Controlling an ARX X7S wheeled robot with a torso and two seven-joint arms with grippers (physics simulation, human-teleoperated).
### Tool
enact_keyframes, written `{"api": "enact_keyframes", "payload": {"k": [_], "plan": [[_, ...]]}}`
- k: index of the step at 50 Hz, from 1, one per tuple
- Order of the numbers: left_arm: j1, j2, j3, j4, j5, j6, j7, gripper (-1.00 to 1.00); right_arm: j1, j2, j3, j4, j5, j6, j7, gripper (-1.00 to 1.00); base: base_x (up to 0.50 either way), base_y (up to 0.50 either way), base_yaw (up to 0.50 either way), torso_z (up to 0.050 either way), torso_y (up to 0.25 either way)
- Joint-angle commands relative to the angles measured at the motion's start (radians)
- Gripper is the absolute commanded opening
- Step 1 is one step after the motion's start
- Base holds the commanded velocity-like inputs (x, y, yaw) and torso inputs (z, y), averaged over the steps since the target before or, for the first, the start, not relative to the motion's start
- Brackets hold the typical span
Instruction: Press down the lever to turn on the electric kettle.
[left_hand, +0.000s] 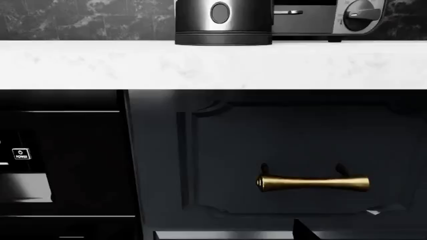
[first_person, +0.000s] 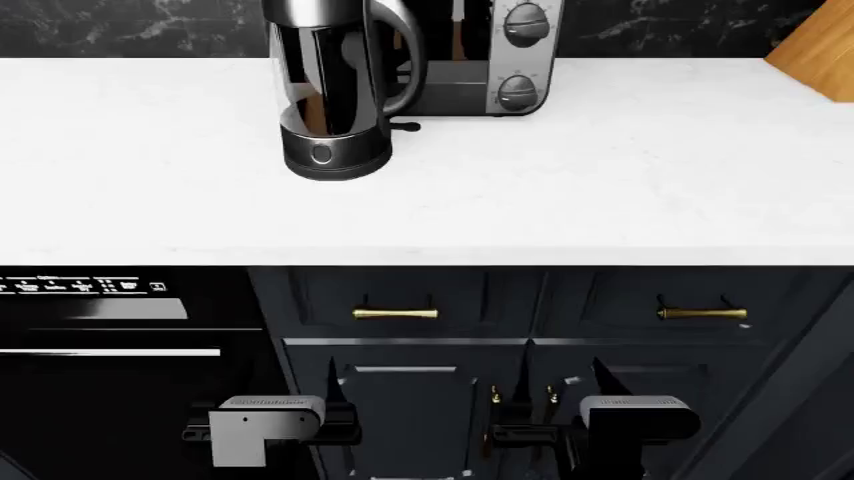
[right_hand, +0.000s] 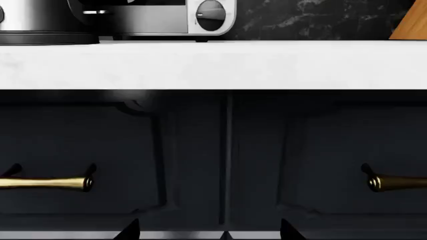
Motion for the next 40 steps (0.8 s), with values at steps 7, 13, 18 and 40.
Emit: {"api": "enact_keyframes", "payload": {"k": [7,13,18,40], "plan": [[-0.015,-0.037,0.049,-0.038,-0.039,0.032,-0.028,1.00,-0.001,0.039,-0.049,0.011,0.027,0.011,0.035,1.00,0.00,0.00,0.00,0.000,0.000],[-0.010,-0.051,0.071,-0.037,-0.054,0.035,-0.030,1.00,-0.002,0.051,-0.063,0.004,0.037,0.022,0.051,1.00,0.00,0.00,0.00,0.000,0.000],[-0.009,-0.059,0.081,-0.033,-0.060,0.037,-0.042,1.00,-0.005,0.061,-0.070,-0.002,0.048,0.024,0.059,1.00,0.00,0.00,0.00,0.000,0.000],[-0.013,-0.084,0.109,-0.038,-0.089,0.040,-0.078,1.00,0.006,0.087,-0.108,0.006,0.057,0.028,0.098,1.00,0.00,0.05,0.00,0.000,0.000]]}}
